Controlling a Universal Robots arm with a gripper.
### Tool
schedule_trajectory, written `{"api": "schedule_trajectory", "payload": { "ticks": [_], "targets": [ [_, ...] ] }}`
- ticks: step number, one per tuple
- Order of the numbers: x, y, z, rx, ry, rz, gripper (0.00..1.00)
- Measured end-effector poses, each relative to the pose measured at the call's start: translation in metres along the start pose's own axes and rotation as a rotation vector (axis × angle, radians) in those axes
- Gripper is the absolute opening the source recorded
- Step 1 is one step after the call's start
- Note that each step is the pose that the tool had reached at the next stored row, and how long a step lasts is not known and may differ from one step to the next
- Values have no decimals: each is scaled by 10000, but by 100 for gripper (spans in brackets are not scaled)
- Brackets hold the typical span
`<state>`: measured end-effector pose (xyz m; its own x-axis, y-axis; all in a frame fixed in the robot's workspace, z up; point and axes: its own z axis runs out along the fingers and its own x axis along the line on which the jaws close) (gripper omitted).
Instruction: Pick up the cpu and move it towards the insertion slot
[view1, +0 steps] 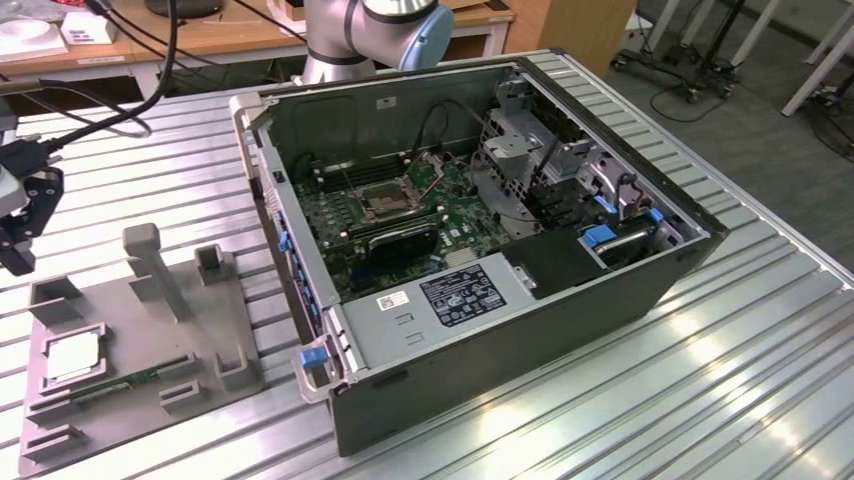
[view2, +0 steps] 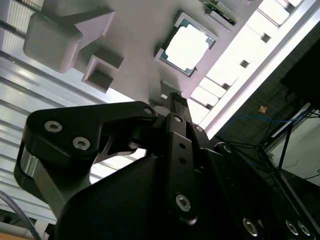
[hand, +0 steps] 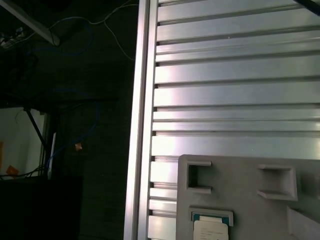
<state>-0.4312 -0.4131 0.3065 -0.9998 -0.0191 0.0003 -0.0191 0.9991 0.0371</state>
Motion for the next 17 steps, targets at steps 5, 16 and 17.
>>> {"api": "schedule_trajectory", "payload": {
  "ticks": [5,16,17],
  "targets": [
    [3,-7,43,20,3,0,10],
    [3,-7,53,20,2,0,10],
    [3,-8,53,20,3,0,10]
  ]
}}
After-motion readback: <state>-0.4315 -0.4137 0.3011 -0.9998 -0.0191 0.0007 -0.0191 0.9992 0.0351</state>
